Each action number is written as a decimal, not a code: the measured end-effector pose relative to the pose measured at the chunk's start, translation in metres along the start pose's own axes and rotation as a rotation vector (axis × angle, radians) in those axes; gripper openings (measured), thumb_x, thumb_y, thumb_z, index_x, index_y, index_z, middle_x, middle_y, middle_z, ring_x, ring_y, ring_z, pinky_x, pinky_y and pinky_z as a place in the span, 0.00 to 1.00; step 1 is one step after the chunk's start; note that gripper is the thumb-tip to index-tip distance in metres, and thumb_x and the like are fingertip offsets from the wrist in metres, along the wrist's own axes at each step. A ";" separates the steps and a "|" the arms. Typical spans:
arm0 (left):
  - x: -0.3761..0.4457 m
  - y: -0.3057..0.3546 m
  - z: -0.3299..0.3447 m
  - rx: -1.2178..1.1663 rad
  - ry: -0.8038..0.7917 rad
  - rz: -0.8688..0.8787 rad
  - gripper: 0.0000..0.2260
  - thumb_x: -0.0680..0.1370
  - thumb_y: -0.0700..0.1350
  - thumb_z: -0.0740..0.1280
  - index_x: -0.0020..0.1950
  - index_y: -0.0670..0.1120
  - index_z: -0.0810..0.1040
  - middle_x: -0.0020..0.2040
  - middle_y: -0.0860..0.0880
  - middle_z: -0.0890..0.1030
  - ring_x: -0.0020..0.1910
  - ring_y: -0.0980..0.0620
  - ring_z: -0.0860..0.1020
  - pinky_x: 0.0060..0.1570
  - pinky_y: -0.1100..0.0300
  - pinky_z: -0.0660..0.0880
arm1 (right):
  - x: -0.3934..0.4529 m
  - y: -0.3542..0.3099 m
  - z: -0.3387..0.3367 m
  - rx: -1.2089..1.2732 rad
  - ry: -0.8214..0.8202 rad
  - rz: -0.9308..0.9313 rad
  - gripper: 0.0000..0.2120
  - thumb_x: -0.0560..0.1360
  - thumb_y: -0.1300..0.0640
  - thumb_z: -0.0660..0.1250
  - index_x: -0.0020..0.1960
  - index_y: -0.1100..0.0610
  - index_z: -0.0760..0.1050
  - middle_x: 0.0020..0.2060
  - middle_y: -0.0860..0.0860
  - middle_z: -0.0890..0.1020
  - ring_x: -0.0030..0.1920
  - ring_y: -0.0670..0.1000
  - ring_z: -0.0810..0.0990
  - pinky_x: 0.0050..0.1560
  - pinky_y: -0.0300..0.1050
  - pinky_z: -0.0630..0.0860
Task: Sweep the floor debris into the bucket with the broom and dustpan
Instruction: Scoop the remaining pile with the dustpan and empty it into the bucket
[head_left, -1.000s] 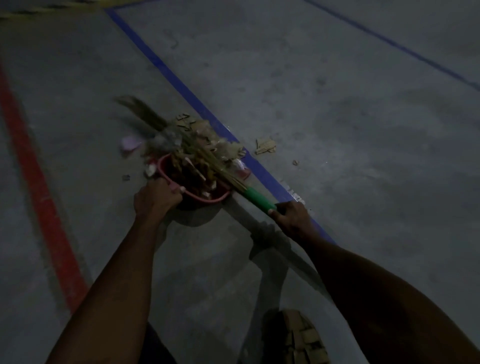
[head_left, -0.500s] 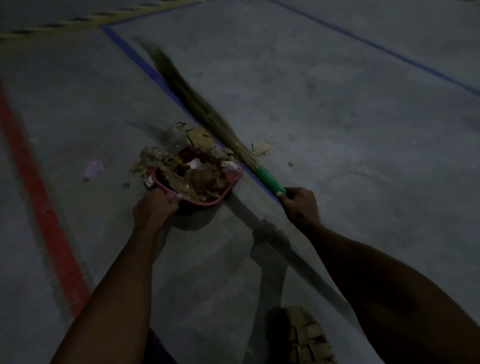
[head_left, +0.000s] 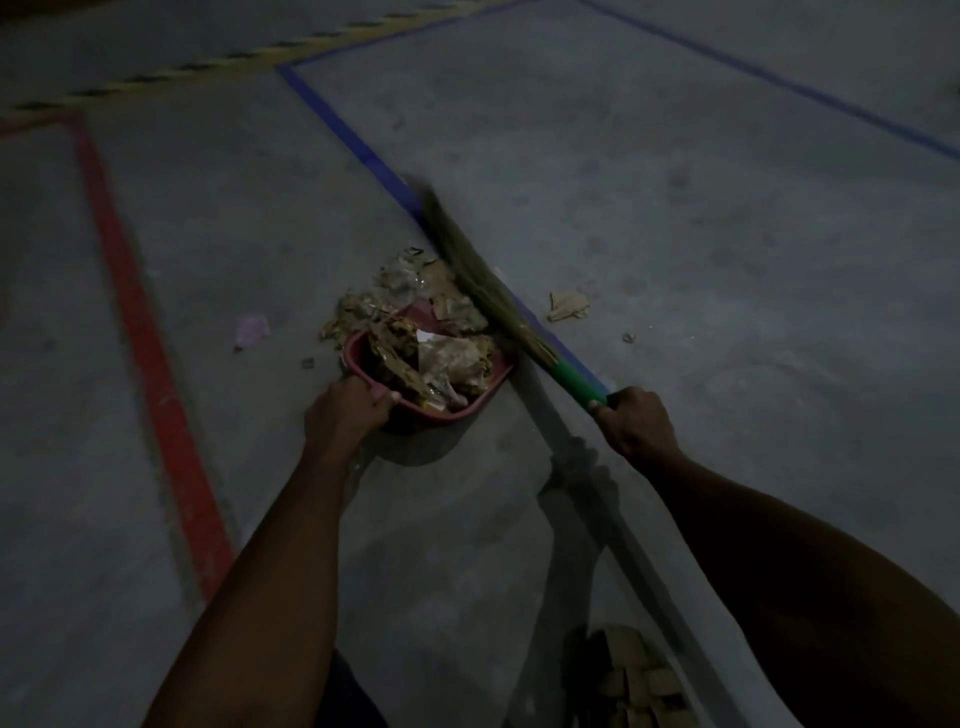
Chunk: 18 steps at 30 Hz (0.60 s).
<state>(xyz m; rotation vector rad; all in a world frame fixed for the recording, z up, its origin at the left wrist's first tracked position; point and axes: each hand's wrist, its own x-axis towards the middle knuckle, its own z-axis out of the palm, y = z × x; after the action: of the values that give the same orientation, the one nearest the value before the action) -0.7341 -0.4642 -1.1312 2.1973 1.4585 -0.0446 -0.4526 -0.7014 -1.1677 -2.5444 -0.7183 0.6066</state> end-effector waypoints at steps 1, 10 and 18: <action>0.001 -0.002 0.000 -0.005 0.001 -0.001 0.20 0.77 0.61 0.66 0.38 0.45 0.71 0.43 0.40 0.79 0.45 0.40 0.80 0.42 0.53 0.73 | -0.001 0.002 0.000 0.015 -0.022 -0.017 0.17 0.79 0.45 0.66 0.43 0.58 0.80 0.31 0.54 0.79 0.30 0.52 0.76 0.32 0.43 0.71; -0.001 0.005 -0.001 0.045 0.003 -0.030 0.20 0.76 0.62 0.67 0.43 0.44 0.76 0.51 0.38 0.80 0.51 0.39 0.80 0.51 0.49 0.77 | -0.013 0.024 -0.018 0.152 -0.101 -0.066 0.18 0.81 0.47 0.65 0.42 0.59 0.80 0.31 0.56 0.80 0.28 0.53 0.76 0.33 0.43 0.75; 0.002 0.000 0.001 0.042 -0.008 -0.050 0.27 0.77 0.63 0.65 0.61 0.41 0.78 0.60 0.38 0.78 0.58 0.38 0.78 0.56 0.47 0.76 | -0.030 0.000 -0.020 0.092 -0.179 -0.240 0.17 0.78 0.49 0.68 0.33 0.56 0.79 0.26 0.53 0.76 0.27 0.52 0.72 0.33 0.44 0.69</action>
<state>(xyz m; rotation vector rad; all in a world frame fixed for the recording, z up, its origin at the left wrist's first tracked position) -0.7328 -0.4634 -1.1326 2.1914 1.5214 -0.1019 -0.4659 -0.7241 -1.1426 -2.2949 -1.0155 0.7706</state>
